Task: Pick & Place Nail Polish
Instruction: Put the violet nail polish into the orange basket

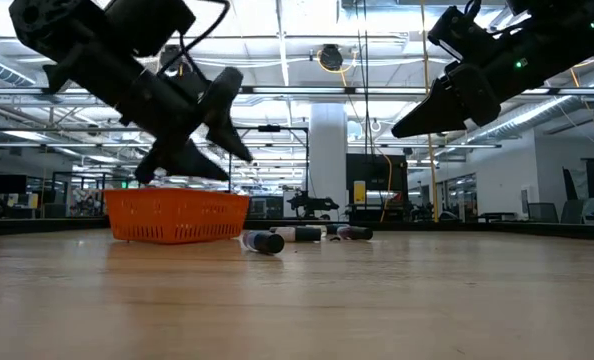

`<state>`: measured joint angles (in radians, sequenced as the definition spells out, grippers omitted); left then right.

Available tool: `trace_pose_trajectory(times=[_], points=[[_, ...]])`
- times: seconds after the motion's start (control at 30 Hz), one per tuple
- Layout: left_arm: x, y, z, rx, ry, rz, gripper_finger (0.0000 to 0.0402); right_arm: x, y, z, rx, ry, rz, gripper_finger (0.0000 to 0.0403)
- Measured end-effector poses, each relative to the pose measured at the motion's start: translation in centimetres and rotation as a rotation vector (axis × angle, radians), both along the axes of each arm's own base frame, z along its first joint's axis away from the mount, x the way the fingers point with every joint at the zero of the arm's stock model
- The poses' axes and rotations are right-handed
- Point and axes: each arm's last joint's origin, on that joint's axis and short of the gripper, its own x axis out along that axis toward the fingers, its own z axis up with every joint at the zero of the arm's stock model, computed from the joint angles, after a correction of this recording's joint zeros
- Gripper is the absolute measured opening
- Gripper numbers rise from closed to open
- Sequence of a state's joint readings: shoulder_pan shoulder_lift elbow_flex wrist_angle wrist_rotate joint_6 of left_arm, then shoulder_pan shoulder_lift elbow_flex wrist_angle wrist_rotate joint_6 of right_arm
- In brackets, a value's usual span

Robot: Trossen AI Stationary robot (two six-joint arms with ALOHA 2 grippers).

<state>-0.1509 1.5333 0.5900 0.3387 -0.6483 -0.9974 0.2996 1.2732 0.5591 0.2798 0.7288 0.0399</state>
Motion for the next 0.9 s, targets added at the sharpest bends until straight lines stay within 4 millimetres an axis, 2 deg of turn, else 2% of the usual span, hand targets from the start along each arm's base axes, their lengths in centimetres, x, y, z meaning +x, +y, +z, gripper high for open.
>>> trace_pose_trajectory(times=[0.23,0.43,0.77,0.9], points=[[0.8,-0.1,1.4,-0.028,-0.178,0.0,0.0209,0.0,0.0,0.0,0.001,-0.001,0.0,0.0164],[1.1,-0.2,2.2,-0.041,-0.264,0.001,0.0209,0.0,0.0,0.0,0.001,-0.001,0.0,0.0164],[1.1,-0.2,2.2,-0.042,-0.269,0.001,0.0209,0.0,0.1,0.0,0.014,-0.007,-0.002,0.0164],[1.1,-0.2,2.2,-0.042,-0.268,0.001,0.0209,0.1,0.4,0.1,0.085,-0.032,0.052,0.0164]])
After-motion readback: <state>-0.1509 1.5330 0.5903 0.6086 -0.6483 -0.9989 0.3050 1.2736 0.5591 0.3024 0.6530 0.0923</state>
